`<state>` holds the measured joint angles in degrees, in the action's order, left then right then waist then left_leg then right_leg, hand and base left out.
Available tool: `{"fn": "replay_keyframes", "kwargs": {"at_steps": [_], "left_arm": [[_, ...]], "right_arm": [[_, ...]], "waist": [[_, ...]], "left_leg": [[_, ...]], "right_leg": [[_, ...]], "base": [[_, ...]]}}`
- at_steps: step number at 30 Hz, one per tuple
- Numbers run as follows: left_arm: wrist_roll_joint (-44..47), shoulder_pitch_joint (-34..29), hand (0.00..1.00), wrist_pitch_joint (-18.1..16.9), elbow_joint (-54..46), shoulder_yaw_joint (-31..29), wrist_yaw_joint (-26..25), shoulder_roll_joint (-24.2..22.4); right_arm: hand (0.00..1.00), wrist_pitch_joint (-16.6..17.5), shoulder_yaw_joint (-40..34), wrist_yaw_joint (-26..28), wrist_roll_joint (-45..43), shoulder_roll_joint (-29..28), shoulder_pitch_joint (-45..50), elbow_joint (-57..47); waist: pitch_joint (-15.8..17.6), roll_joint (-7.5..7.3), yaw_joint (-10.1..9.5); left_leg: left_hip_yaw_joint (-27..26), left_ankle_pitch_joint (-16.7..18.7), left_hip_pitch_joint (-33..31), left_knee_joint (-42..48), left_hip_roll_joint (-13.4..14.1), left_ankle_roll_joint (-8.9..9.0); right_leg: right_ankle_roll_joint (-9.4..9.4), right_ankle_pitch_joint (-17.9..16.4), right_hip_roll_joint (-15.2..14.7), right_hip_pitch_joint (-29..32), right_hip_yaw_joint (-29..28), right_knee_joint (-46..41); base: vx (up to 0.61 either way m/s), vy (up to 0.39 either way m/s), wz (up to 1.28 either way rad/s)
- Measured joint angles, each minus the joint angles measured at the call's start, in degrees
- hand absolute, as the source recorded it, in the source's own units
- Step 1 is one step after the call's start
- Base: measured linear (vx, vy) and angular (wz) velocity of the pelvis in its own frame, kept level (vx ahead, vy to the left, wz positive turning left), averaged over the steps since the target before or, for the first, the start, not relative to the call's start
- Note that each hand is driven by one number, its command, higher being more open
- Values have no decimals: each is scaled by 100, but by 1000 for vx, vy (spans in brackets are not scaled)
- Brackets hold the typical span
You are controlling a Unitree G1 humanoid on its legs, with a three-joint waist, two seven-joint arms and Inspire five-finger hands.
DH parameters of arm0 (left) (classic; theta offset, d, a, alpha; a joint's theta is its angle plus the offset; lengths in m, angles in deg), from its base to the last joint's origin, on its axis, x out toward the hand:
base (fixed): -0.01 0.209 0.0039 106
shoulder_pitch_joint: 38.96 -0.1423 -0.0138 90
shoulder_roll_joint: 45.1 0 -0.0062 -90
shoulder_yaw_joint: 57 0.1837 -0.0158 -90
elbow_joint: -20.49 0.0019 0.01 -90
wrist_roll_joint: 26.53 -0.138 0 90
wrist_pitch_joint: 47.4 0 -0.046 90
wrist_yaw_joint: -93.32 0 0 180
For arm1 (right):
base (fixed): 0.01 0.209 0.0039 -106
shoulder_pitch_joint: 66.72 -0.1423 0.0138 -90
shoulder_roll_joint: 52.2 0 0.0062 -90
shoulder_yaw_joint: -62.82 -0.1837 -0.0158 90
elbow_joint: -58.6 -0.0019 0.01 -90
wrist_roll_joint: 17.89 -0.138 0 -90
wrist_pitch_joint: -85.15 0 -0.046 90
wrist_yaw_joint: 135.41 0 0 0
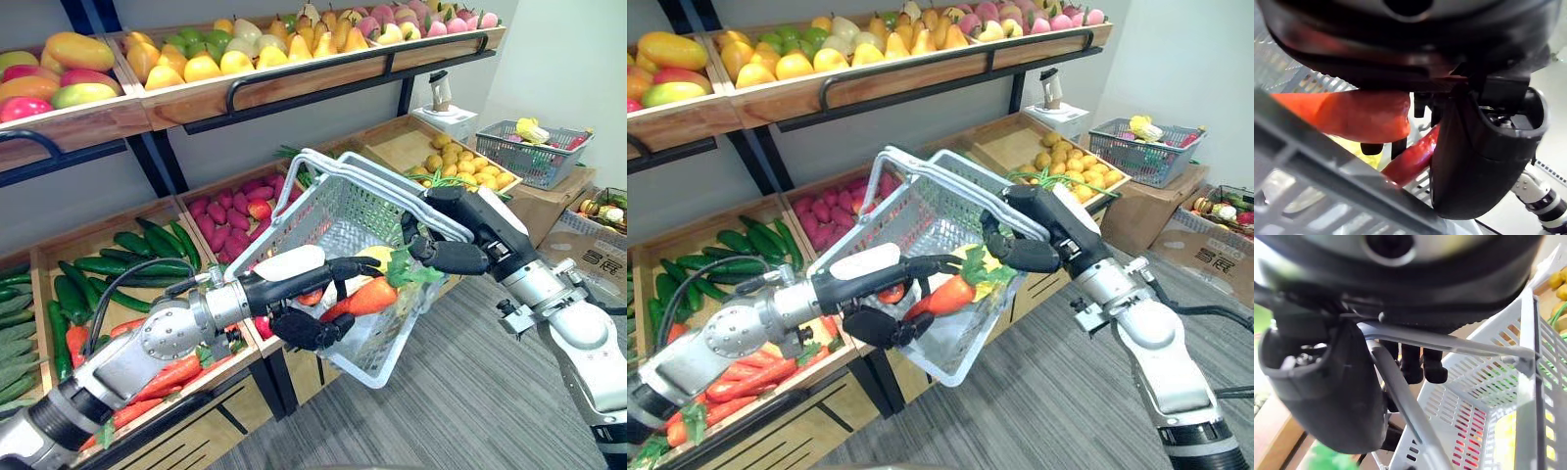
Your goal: Pick vegetable in the basket
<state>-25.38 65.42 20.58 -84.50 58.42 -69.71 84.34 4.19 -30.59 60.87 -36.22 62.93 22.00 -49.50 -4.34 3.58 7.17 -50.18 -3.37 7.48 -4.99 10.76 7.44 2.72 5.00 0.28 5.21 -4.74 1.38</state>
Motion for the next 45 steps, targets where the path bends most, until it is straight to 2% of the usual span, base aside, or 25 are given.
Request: {"fn": "replay_keyframes", "kwargs": {"at_steps": [6,7,18,23,27,30,32,38,42,45], "left_arm": [[-416,398,0,58,592,169,9,-141],[-419,485,100,94,697,259,8,-143],[-749,772,100,133,937,342,-35,-245],[-561,983,100,125,311,181,-35,112],[252,1457,100,-6,-238,-355,-49,649],[952,1610,100,-78,-565,-704,-47,1233],[1649,1610,100,-116,-701,-806,224,1519],[3102,1601,100,-98,-884,-1160,867,1967],[3803,1322,100,174,-889,-1392,1353,2253],[3917,1034,100,327,-888,-1464,1563,2322]], "right_arm": [[0,5,2,153,-322,65,-1,-480],[0,6,2,183,-406,156,-4,-507],[0,5,-60,183,-421,327,-17,-595],[0,7,-241,125,-422,327,-17,-589],[0,16,-240,127,-412,327,-14,-435],[0,48,-261,124,-413,326,-11,-193],[0,75,-275,118,-396,326,-11,52],[0,77,-289,105,-221,326,10,825],[0,76,-330,101,-117,327,58,1209],[0,76,-488,17,-98,326,62,1340]], "waist": [[15,-21,77],[23,-33,99],[47,-46,249],[85,17,240],[110,63,244],[111,104,234],[101,129,205],[94,156,156],[79,207,125],[64,240,111]], "left_leg": [[-108,27,28,1,-6,34],[-126,33,32,1,-10,35],[-154,42,25,1,-12,42],[-75,44,7,1,-23,36],[77,38,-33,0,-23,27],[164,33,-41,0,-38,10],[213,29,-54,0,-54,0],[362,30,-61,-2,-106,-40],[372,23,-63,-2,-131,-60],[373,21,-63,-3,-133,-63]], "right_leg": [[6,5,18,26,-94,0],[9,7,19,32,-117,0],[24,18,12,65,-175,0],[25,17,-9,45,-107,1],[26,16,-29,-22,21,25],[27,15,-58,-47,100,42],[27,15,-81,-57,140,43],[29,14,-157,-145,265,84],[33,17,-179,-146,263,85],[36,20,-181,-146,261,85]], "base": [[-13,-12,-9],[-13,-13,-7],[-25,-20,-3],[-39,-24,7],[-50,-31,17],[-33,-20,14],[-36,-14,13],[-45,-8,12],[-43,-17,2],[-25,-17,0]]}}
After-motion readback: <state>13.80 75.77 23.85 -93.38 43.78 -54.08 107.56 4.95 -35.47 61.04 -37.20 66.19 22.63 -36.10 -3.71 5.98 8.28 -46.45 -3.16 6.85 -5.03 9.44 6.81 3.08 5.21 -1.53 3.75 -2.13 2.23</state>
